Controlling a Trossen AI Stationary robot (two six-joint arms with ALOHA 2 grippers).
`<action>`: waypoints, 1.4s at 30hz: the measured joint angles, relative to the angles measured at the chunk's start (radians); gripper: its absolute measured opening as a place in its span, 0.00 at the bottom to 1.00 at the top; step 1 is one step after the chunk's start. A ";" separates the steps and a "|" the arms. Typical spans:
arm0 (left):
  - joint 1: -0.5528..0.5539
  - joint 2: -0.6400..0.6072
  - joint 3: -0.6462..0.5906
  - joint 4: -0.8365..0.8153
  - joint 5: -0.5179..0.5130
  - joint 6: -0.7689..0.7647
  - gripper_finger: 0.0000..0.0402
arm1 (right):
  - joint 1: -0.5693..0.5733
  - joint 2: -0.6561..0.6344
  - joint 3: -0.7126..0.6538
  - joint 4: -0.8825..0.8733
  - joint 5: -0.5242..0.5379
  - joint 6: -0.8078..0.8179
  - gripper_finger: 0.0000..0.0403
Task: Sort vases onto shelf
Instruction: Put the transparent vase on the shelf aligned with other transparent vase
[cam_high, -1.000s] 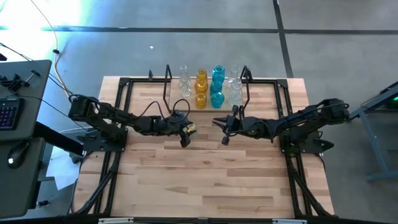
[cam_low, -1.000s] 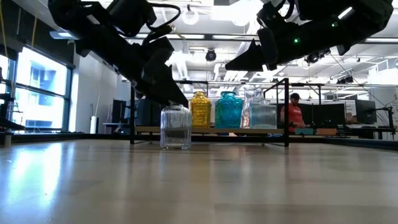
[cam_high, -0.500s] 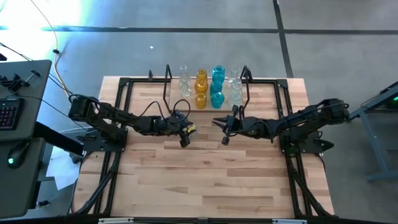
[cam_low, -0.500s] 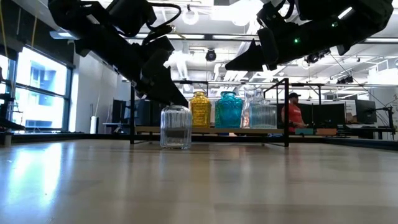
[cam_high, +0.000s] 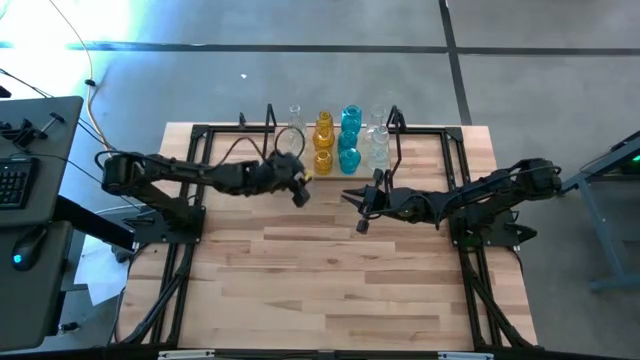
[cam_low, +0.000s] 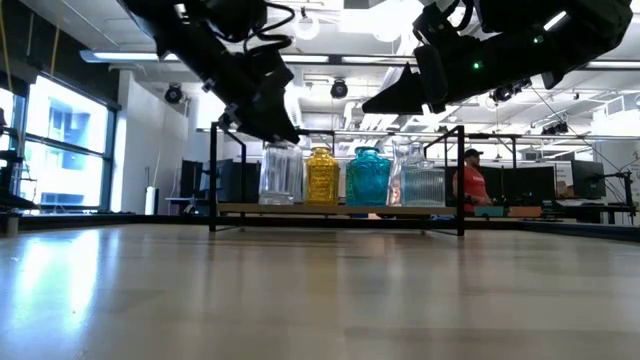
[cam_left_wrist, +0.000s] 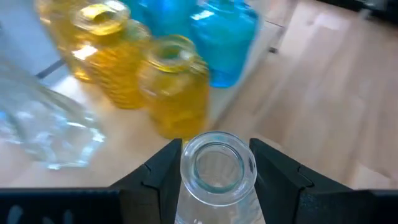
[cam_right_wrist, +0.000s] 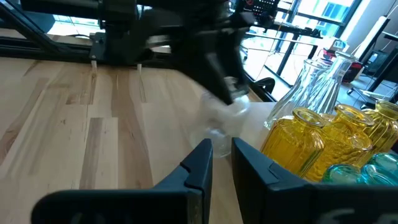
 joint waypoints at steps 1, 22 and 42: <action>0.017 0.000 0.012 -0.018 -0.002 0.006 0.37 | 0.001 0.000 0.000 0.000 0.000 0.000 0.10; 0.165 0.000 0.025 -0.034 -0.028 0.009 0.37 | 0.001 0.000 0.000 -0.005 0.000 0.005 0.10; 0.180 0.043 0.024 0.000 -0.039 0.048 0.48 | 0.001 0.000 0.000 -0.005 0.000 0.009 0.10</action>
